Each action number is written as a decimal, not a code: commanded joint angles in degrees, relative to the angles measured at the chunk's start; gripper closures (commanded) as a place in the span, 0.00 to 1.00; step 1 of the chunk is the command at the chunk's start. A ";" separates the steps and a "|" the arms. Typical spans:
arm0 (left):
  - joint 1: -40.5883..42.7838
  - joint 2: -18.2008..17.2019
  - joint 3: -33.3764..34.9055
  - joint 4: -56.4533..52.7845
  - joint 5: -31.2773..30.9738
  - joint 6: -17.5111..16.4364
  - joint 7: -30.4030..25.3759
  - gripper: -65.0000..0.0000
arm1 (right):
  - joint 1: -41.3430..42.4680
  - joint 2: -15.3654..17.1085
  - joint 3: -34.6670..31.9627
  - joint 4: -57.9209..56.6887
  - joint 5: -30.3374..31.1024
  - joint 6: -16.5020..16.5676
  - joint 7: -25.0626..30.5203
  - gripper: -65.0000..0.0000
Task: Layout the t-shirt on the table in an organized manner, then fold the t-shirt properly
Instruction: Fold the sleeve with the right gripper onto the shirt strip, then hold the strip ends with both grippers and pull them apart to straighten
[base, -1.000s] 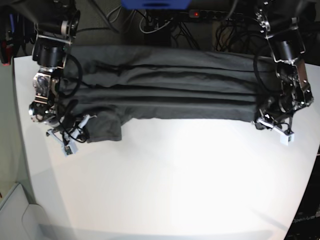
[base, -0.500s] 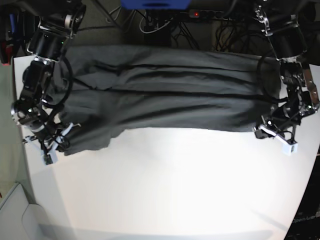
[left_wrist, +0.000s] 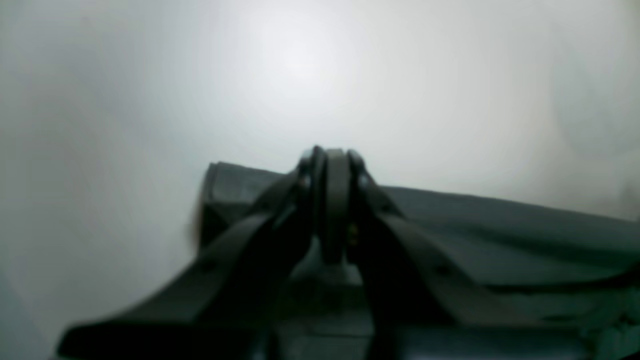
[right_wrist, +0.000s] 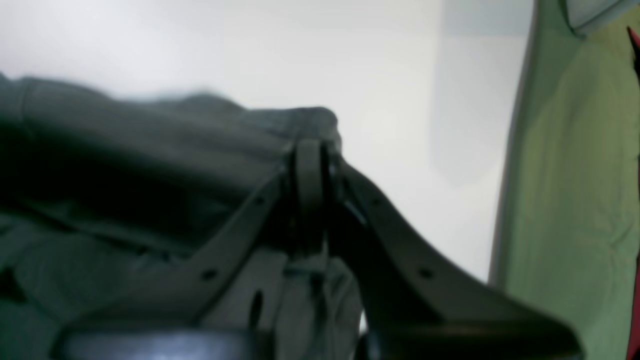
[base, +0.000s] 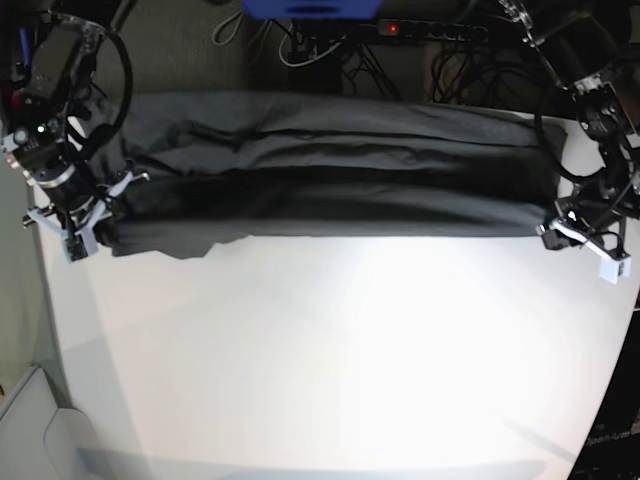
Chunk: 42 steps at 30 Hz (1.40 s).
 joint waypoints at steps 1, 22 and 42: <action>-0.16 -1.06 -0.19 1.58 -0.70 -0.02 -1.02 1.00 | -0.34 0.65 0.41 2.28 1.39 -0.21 1.41 1.00; 10.39 0.08 -0.19 5.27 -0.26 -0.02 2.76 0.99 | -19.77 -3.40 9.73 5.97 10.00 -0.21 1.50 1.00; 10.39 -2.03 -0.01 1.05 -0.09 -0.02 2.76 0.99 | -23.11 -7.53 9.82 4.65 9.91 -0.21 1.41 1.00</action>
